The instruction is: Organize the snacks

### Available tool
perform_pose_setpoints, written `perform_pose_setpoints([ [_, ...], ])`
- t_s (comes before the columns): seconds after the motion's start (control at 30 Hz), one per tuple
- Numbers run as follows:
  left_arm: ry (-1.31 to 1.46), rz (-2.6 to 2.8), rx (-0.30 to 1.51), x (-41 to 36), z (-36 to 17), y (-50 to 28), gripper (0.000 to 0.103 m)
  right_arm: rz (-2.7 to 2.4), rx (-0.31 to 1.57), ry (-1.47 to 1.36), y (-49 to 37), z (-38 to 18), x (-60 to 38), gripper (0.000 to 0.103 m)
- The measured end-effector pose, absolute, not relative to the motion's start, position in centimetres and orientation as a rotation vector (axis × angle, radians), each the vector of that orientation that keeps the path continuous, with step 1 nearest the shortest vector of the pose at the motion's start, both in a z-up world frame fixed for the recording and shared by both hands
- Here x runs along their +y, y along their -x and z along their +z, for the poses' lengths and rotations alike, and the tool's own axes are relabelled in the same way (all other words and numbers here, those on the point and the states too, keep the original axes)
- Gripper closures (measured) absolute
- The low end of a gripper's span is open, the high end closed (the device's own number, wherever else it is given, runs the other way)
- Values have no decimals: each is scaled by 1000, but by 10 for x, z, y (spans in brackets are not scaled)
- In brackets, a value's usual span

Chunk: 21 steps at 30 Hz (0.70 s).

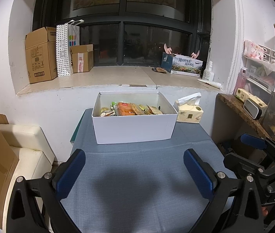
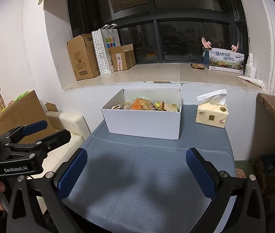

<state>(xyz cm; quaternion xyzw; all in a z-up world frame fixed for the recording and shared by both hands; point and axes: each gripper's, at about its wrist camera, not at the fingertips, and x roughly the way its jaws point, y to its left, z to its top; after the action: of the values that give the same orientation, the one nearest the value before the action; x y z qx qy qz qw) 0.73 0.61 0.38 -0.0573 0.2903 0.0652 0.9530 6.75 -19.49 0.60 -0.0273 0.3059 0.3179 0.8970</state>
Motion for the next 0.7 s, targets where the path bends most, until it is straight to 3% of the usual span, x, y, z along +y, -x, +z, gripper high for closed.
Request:
perform_pose_setpoints([
  [0.7, 115, 129, 593, 7, 3, -7, 0, 661, 636, 56, -67, 5, -193, 0],
])
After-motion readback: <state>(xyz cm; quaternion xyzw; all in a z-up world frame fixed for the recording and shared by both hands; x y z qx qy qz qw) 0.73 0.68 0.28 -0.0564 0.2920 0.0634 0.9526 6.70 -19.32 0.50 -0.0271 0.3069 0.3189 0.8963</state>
